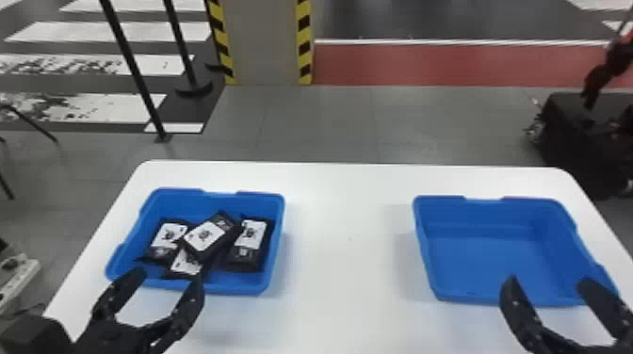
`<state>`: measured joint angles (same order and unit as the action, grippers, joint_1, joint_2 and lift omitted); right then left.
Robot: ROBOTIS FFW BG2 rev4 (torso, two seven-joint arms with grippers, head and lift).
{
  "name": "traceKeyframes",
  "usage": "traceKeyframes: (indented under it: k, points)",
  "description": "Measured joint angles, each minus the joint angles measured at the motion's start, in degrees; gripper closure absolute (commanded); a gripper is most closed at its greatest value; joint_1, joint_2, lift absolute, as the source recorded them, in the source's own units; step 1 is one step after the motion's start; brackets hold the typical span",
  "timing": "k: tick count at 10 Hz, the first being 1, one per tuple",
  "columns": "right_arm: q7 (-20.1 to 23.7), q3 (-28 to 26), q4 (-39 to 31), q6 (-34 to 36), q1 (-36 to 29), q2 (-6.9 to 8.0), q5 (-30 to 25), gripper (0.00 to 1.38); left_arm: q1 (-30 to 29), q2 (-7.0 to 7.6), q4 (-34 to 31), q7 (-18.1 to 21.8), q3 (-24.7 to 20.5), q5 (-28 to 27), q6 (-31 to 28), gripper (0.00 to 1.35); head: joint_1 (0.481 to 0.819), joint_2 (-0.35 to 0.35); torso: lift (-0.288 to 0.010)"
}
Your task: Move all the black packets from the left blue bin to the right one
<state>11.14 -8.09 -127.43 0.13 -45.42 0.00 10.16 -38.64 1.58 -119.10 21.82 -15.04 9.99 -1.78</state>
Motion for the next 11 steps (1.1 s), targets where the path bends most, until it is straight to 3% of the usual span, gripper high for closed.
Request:
traceKeyframes:
  k: [3,5,7,11]
  points:
    - [0.0,0.0,0.3,-0.4,-0.1,0.0,0.5,0.13,5.7,0.52,1.2,1.5,-3.7,-7.0,-6.8,0.17,0.695,0.1,-0.11]
    - [0.0,0.0,0.4,-0.5,-0.2,0.0,0.7,0.13,11.2,1.4,5.6,4.0,-5.2,-12.5,-8.5,0.16,0.695,0.127,-0.11]
    - [0.0,-0.1,0.4,-0.6,-0.1,0.0,0.7,0.13,17.4,2.7,10.4,7.6,-4.8,-17.7,-9.0,0.16,0.695,0.125,-0.11]
    - [0.0,-0.1,0.4,-0.6,-0.3,0.0,0.9,0.13,26.0,3.66,18.3,15.2,-4.2,-25.2,-11.1,0.16,0.695,0.112,-0.11]
